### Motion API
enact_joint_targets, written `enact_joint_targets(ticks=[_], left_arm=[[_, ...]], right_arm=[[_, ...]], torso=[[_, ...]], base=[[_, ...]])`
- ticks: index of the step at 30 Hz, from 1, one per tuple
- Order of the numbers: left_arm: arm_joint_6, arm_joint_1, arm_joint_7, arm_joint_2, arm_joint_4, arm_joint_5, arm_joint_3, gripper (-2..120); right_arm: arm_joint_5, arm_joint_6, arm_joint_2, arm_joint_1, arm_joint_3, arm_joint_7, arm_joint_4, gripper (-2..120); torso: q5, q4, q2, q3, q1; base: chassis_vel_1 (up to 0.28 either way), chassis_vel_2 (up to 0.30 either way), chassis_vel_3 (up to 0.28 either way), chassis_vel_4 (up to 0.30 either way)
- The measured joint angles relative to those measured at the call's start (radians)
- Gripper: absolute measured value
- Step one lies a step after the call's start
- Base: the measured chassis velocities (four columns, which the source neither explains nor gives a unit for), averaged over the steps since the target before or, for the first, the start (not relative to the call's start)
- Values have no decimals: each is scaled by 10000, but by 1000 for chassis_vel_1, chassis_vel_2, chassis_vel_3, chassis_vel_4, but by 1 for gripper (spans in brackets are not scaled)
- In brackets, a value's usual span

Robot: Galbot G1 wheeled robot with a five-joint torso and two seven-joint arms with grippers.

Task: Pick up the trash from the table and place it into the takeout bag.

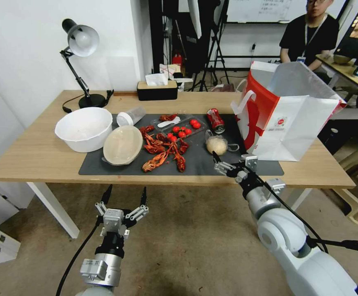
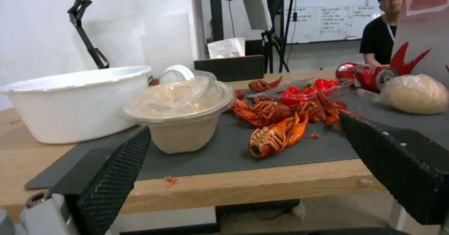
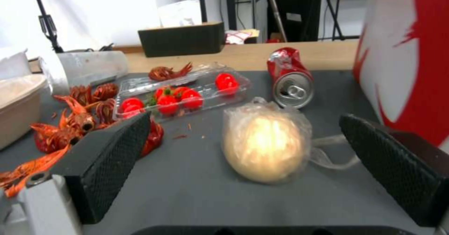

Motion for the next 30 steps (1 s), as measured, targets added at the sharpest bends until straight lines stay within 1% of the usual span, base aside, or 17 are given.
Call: enact_joint_targets(ticks=[3, 4, 5, 8, 9, 12, 17, 19, 22, 24, 30], left_arm=[[2, -10, 0, -30, 27, 25, 2, 100], [1, -11, -2, -37, 48, 29, -6, 100], [1, -11, -2, -37, 48, 29, -6, 100], [-2, -11, -9, -56, 61, 29, -46, 100], [-2, -11, -9, -56, 61, 29, -46, 100], [-3, -16, -25, -81, 55, 20, -84, 100], [-4, -43, -39, -85, 58, 4, -116, 100], [-4, -87, -53, -82, 103, -23, -146, 100], [-2, -110, -54, -81, 125, -33, -150, 100], [11, -131, -59, -80, 165, -41, -141, 100], [17, -152, -60, -107, 217, -32, -105, 100]], right_arm=[[102, -162, 14, 409, -189, 46, -226, 100], [203, -353, 27, 791, -360, 115, -432, 100], [203, -353, 27, 791, -360, 115, -432, 100], [510, -842, 83, 1445, -667, 318, -801, 100], [510, -842, 83, 1445, -667, 318, -801, 100], [738, -1363, 266, 2103, -964, 639, -1246, 100], [865, -1797, 383, 2558, -1142, 801, -1543, 100], [910, -2156, 405, 2896, -1254, 872, -1754, 100], [922, -2341, 403, 3115, -1317, 906, -1891, 100], [963, -2681, 416, 3510, -1409, 1015, -2111, 100], [1032, -2986, 537, 3980, -1545, 1172, -2539, 100]], torso=[[0, 1, 0, 0, 0], [0, 1, 0, 0, 0], [0, 1, 0, 0, 0], [0, 1, 0, 0, 0], [0, 1, 0, 0, 0], [0, 1, 0, 1, 1], [0, 1, 0, 0, 0], [0, 2, 0, -1, 0], [0, -1, 0, -1, 1], [0, 0, 0, -1, 0], [0, 1, 0, 0, 0]], base=[[0, 0, 0, 0], [0, 0, 0, 0], [0, 0, 0, 0], [0, 0, 0, 0], [0, 0, 0, 0], [0, 0, 0, 0], [0, 0, 0, 0], [0, 0, 0, 0], [0, 0, 0, 0], [0, 0, 0, 0], [0, 0, 0, 0]])
